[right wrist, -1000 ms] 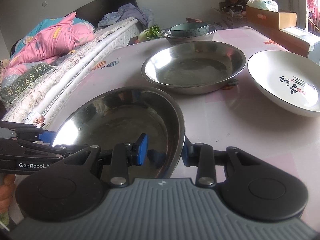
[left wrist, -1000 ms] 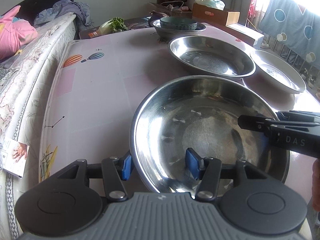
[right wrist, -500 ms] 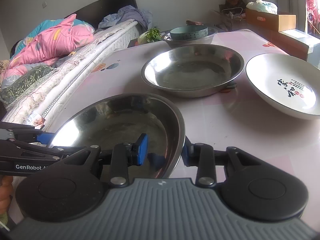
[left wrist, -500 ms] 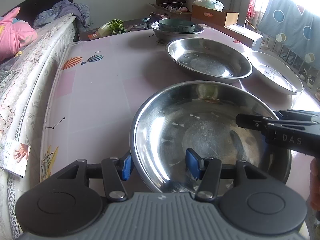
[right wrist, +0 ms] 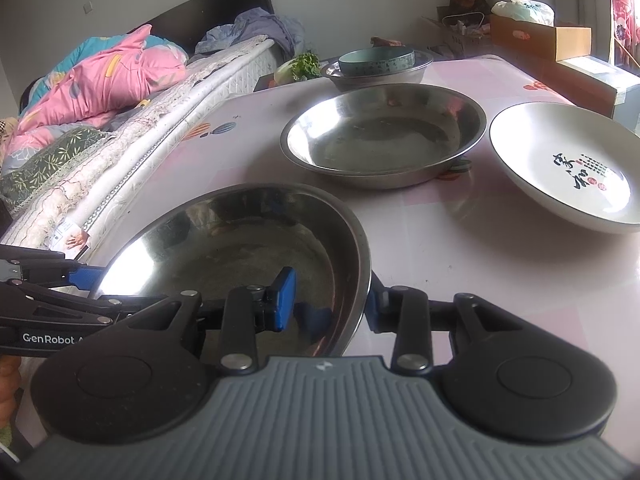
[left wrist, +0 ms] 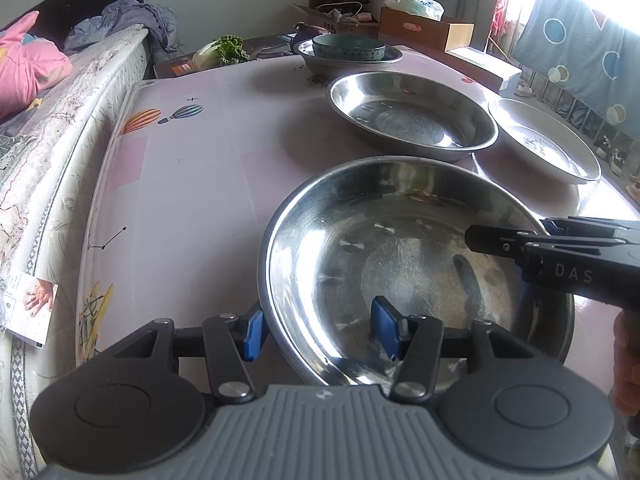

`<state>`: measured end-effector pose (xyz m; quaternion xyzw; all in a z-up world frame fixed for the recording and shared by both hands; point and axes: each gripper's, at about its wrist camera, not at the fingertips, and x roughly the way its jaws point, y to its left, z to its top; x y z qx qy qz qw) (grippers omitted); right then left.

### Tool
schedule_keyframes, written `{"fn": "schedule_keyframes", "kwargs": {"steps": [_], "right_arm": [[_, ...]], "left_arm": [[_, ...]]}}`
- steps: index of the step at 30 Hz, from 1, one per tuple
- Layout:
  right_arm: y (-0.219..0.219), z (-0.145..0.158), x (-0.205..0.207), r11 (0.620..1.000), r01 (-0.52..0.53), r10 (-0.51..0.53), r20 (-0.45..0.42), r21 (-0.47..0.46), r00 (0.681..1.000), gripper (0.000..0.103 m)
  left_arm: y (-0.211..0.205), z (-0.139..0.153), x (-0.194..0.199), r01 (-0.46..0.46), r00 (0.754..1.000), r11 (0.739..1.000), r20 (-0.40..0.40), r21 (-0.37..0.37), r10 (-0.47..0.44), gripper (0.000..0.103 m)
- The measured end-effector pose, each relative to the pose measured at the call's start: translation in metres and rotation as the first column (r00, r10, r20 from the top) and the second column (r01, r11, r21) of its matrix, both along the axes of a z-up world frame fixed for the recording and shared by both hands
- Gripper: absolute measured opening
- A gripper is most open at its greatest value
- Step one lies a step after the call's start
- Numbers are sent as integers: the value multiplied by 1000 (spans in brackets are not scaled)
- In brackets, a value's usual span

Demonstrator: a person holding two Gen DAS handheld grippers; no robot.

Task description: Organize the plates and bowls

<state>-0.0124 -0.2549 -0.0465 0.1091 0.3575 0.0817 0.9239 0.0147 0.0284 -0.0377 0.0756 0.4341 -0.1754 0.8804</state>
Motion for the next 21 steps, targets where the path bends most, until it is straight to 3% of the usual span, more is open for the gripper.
{"fn": "schedule_keyframes", "kwargs": {"steps": [12,21], "right_arm": [[-3,-3,-1,1000,-3,3,-1,17,1000,35],[-6,-2,-1,999,8,-8,2,33,1000,35]], "left_arm": [[6,-2,0,0,1000,999,-16,-33,-1,55],[8,-2,8,-9,1000,999,-24,-45,8,60]]}}
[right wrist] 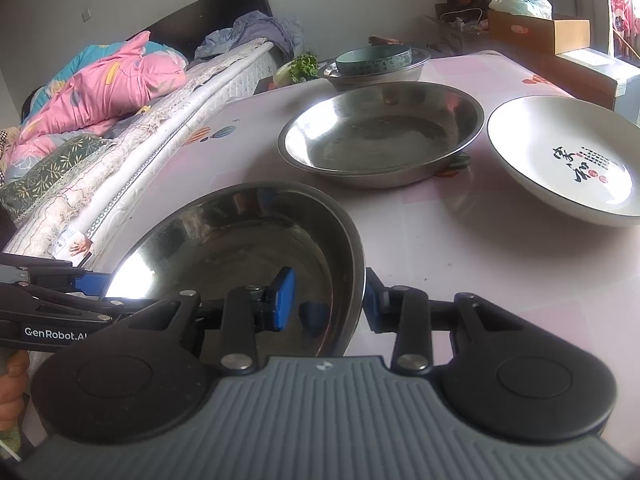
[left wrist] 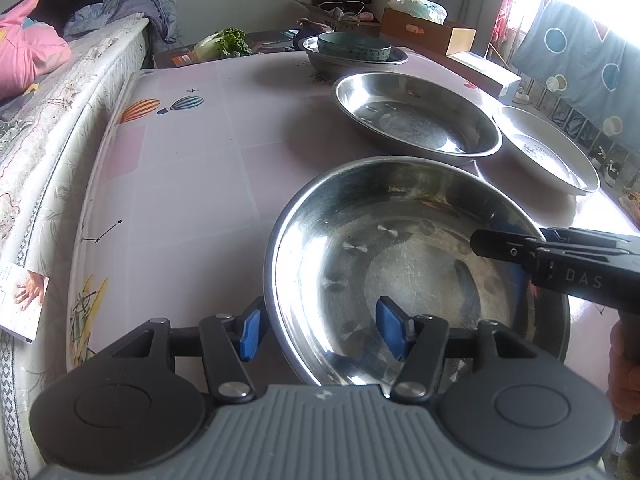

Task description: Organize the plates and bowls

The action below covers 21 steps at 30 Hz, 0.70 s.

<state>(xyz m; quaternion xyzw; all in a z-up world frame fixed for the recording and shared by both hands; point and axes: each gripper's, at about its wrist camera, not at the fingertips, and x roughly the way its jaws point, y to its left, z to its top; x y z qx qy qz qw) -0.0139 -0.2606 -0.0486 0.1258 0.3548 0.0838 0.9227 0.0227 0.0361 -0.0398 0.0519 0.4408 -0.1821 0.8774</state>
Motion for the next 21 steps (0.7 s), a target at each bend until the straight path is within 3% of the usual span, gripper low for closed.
{"fn": "schedule_keyframes", "kwargs": {"steps": [21], "right_arm": [[5,-1,3,1000,7,-6,8,-18,1000,33]], "left_arm": [[-6,-2,7,10,1000,1000,10,-3,-10,62]]}}
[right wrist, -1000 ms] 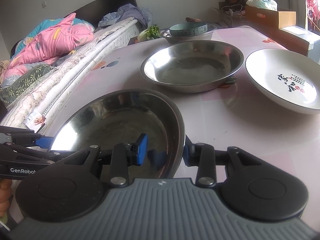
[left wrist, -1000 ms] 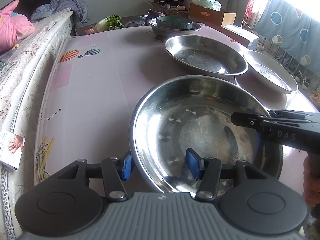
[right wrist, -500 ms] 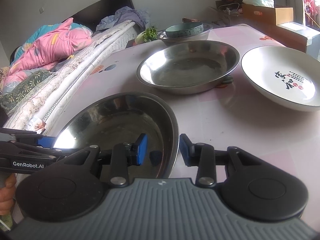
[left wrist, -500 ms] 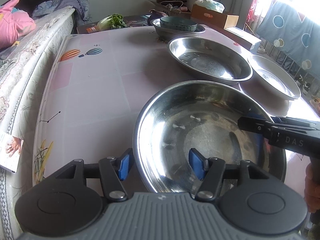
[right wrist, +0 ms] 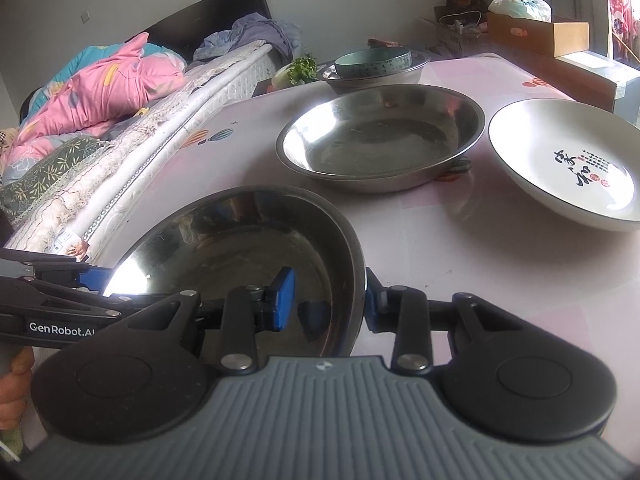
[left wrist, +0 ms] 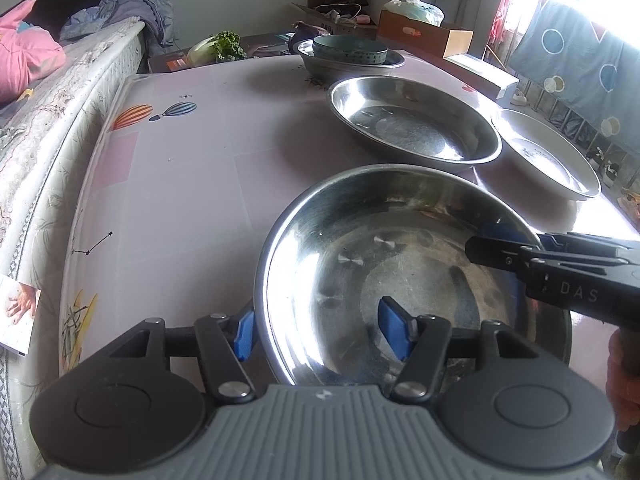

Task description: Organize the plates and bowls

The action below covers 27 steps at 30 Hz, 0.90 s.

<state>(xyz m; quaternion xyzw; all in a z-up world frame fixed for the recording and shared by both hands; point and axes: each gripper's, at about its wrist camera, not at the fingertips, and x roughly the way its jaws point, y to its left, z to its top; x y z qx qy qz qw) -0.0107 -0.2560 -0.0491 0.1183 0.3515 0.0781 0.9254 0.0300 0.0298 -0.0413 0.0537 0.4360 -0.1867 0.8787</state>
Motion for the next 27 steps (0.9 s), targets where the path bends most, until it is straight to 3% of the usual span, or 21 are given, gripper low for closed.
{"fn": "schedule_keyframes", "kwargs": {"steps": [27], "right_arm": [[-5,6,-6,1000,2,-2,27,7,1000,34]], "left_arm": [[-1,7,-7,7,1000,1000,22,0,-7,62]]}}
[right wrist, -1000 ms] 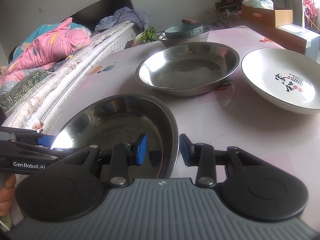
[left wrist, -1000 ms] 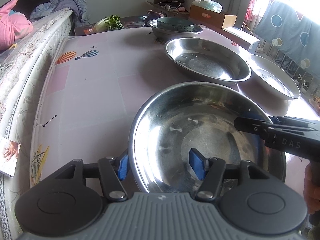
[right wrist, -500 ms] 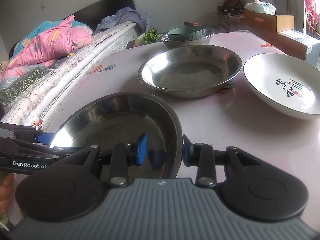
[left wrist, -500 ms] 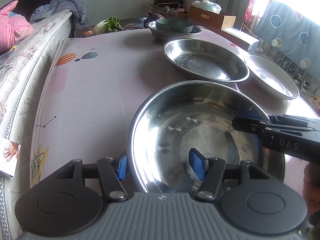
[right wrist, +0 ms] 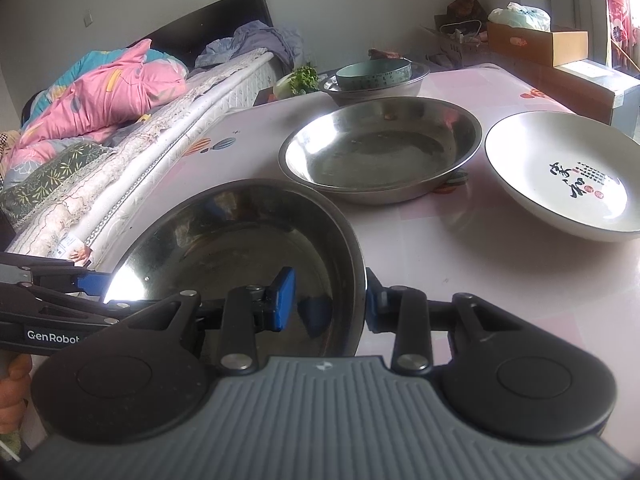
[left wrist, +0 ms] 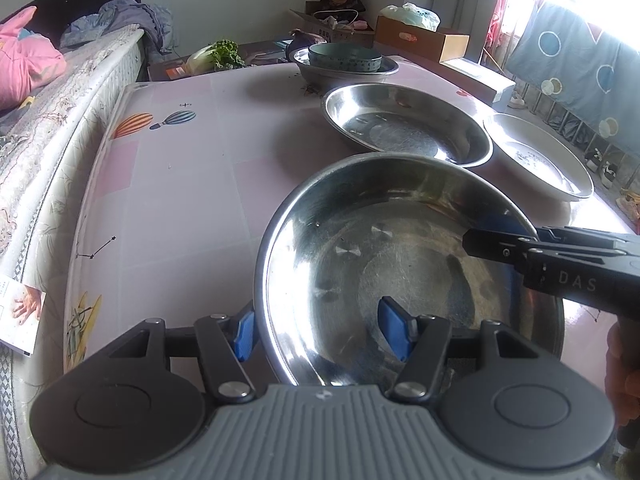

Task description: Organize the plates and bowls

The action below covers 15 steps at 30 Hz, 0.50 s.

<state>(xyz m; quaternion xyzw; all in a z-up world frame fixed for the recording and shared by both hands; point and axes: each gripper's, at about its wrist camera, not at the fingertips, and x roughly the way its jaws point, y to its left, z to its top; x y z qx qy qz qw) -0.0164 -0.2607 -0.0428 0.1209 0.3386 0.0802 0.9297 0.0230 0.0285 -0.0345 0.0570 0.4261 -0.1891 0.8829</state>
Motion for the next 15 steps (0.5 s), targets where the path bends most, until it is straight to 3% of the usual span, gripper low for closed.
{"fn": "schedule_keyframes", "kwargs": {"steps": [15], "right_arm": [[-4,8,-7,1000,-1,0,25,15,1000,34]], "left_arm": [[-1,9,-7,-2,1000,1000,21,8,2,62]]}}
